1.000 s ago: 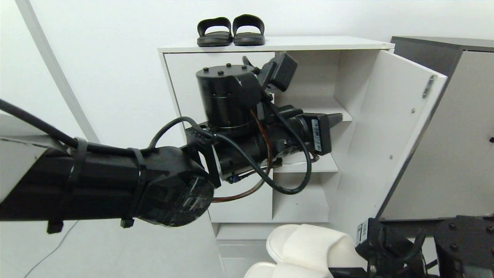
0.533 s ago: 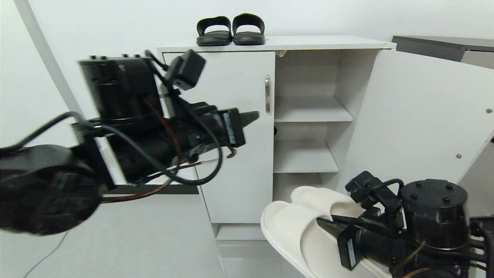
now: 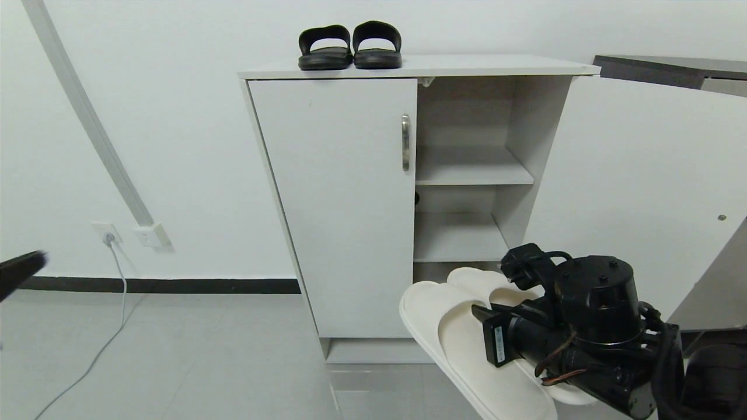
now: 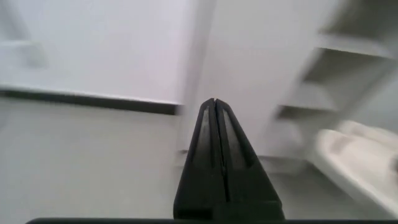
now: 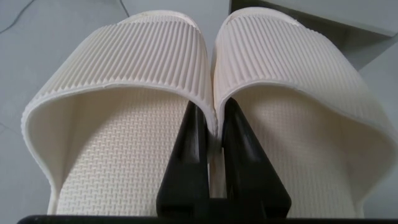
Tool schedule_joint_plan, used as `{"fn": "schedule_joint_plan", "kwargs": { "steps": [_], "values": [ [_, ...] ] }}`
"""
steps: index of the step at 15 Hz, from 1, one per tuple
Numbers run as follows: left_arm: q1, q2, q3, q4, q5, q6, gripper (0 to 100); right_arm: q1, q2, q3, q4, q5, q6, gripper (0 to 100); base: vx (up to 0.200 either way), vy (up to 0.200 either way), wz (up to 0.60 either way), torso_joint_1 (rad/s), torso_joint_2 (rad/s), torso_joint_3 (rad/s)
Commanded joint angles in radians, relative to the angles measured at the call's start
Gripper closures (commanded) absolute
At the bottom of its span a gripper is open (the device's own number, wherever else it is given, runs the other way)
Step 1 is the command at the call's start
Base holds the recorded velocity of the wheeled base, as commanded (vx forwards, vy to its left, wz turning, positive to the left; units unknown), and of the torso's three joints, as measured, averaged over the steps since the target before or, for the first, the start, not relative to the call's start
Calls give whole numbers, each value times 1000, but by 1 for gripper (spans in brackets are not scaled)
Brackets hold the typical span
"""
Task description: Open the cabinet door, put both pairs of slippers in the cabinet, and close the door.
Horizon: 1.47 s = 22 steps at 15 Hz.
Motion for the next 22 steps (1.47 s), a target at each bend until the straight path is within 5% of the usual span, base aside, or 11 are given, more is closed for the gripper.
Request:
{"fn": "schedule_joint_plan", "kwargs": {
  "steps": [1,4,6,8,10,12,15,16,18,20,22],
  "values": [
    [211,-438,242,152,70,14,100,1,10,0,0,-8,0,100,0,0,0,0,0,0],
    [254,-646,474,175,75,53,100,4,10,0,0,-18,-2,100,0,0,0,0,0,0],
    [314,-694,538,159,79,56,100,15,7,6,0,-22,-3,100,0,0,0,0,0,0],
    [295,-711,548,129,47,68,100,23,4,11,0,-36,-3,100,0,0,0,0,0,0],
    [277,-724,560,111,-157,106,100,33,8,11,0,-37,-5,100,0,0,0,0,0,0],
    [282,-737,581,59,-298,68,100,40,10,12,-2,-37,-3,100,0,0,0,0,0,0],
    [282,-741,583,57,-270,113,100,40,17,9,-2,-37,-3,100,0,0,0,0,0,0],
    [282,-741,583,50,-310,146,100,43,19,11,-5,-37,-3,100,0,0,0,0,0,0],
    [282,-740,590,50,-413,114,100,52,25,17,-28,-37,-5,100,0,0,0,0,0,0],
    [282,-741,587,51,-327,106,100,53,24,20,-37,-39,-5,100,0,0,0,0,0,0],
    [283,-741,601,59,-215,177,100,55,27,23,-40,-39,-5,100,0,0,0,0,0,0]
  ]
}}
